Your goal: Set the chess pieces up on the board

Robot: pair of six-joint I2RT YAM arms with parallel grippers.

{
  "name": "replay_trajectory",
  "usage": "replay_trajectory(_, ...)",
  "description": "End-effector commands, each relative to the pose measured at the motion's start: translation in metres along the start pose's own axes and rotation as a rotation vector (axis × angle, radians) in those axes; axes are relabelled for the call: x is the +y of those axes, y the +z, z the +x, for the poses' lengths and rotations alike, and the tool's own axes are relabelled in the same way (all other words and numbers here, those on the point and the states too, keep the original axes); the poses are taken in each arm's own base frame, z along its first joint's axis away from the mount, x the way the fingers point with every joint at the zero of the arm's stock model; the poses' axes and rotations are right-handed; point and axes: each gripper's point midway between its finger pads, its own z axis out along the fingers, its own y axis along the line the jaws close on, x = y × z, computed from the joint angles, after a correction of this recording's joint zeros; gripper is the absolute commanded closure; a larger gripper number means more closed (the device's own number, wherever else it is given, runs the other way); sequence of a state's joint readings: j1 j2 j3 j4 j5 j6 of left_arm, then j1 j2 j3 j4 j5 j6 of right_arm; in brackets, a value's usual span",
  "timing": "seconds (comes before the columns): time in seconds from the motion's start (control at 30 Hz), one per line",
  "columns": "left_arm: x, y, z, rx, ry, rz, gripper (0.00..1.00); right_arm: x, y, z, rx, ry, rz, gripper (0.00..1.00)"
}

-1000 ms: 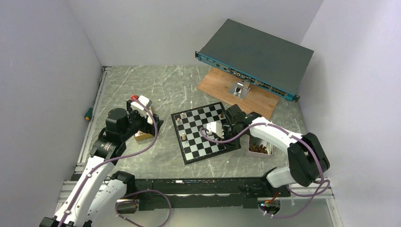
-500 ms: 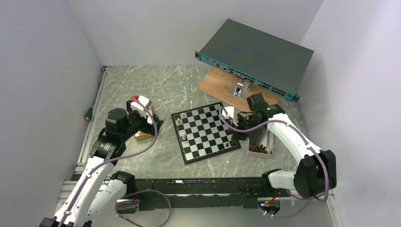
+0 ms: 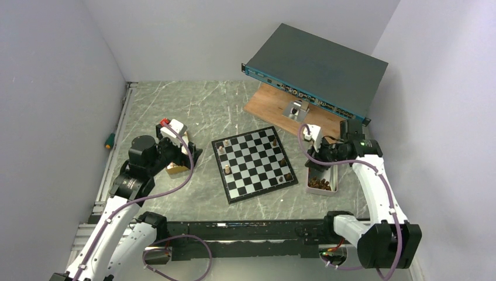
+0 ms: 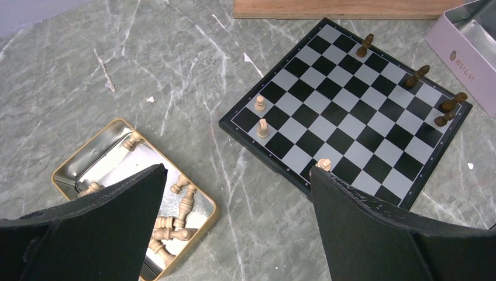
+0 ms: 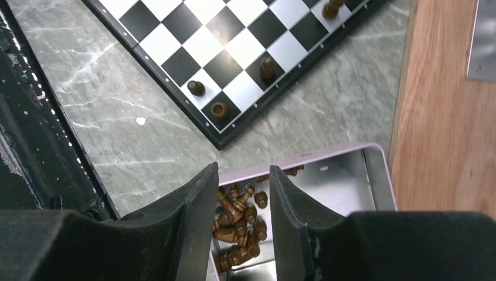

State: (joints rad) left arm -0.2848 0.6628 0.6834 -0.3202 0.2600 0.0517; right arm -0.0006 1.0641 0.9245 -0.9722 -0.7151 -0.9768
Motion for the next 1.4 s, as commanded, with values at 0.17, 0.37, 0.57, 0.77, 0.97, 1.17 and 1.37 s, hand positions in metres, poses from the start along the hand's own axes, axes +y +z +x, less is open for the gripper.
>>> replay_trajectory(0.17, -0.003, -0.003, -0.017, -0.056, 0.016, 0.016, 0.01, -0.007, -0.011, 0.044, 0.079, 0.114, 0.066, 0.60)
replay_trajectory(0.37, -0.003, -0.003, -0.016, -0.055, 0.016, 0.016, 0.01, -0.012, -0.005, 0.070, 0.136, 0.161, 0.095, 0.61)
replay_trajectory(0.57, -0.003, -0.003, -0.016, -0.054, 0.015, 0.016, 0.01, -0.015, 0.001, 0.088, 0.175, 0.190, 0.100, 0.61)
replay_trajectory(0.77, -0.002, -0.003, -0.016, -0.055, 0.017, 0.015, 0.01, -0.018, 0.006, 0.098, 0.202, 0.200, 0.099, 0.61)
replay_trajectory(0.97, -0.003, -0.003, -0.017, -0.056, 0.016, 0.016, 0.01, -0.021, 0.012, 0.112, 0.235, 0.206, 0.100, 0.62)
replay_trajectory(1.17, -0.002, -0.003, -0.016, -0.054, 0.017, 0.013, 0.01, -0.025, 0.020, 0.116, 0.229, 0.195, 0.098, 0.63)
replay_trajectory(1.37, -0.002, -0.002, -0.015, -0.050, 0.016, 0.013, 0.01, -0.026, 0.025, 0.117, 0.221, 0.198, 0.087, 0.63)
